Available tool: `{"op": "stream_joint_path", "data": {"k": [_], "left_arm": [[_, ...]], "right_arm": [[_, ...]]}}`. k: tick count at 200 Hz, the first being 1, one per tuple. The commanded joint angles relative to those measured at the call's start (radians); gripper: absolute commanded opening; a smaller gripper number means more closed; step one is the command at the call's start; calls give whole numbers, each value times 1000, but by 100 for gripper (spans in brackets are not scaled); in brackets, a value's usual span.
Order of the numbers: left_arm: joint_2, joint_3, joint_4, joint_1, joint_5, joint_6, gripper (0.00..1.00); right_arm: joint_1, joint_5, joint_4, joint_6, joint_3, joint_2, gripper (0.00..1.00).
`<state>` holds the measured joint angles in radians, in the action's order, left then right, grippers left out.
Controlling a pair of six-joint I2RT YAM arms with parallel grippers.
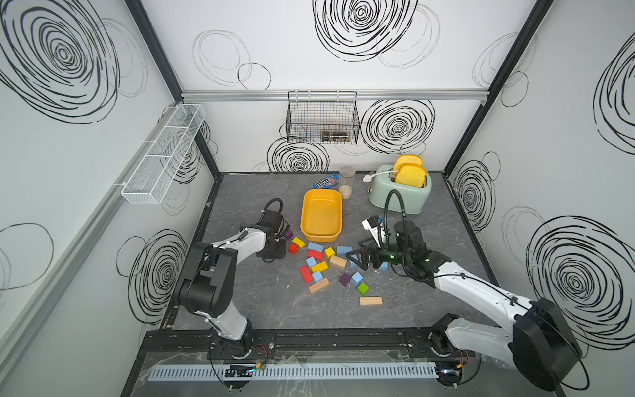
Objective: Pick out the blue building blocks
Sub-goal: Pick up the building block from the center of the board, then place the building block in the storage box.
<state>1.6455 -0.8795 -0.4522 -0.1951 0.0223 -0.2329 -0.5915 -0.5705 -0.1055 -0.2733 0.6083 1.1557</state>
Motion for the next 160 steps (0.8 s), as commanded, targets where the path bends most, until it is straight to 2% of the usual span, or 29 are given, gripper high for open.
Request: {"op": "stream_joint_path", "data": {"k": [1,29,55,58,94,160], "left_arm": [[-41,-40,-32,5,25,3,15],[-93,-94,-71,5,42,12,10],[-152,-139,-64,1,-12,7,5],[-157,-144,-60,0,-19,5,0],[-216,-219,-49,-27,-74,-6,0],[-169,-381,-71,-96,-84,17,1]], "right_arm": [[-12,-22,3,25,32,10,98],[-15,-57,7,37,52,5,98],[-15,-85,9,45,78,1,98],[-15,-87,9,45,82,0,98],[-13,-73,4,55,138,-7,98],[17,33,-44,15,193,-27,98]]}}
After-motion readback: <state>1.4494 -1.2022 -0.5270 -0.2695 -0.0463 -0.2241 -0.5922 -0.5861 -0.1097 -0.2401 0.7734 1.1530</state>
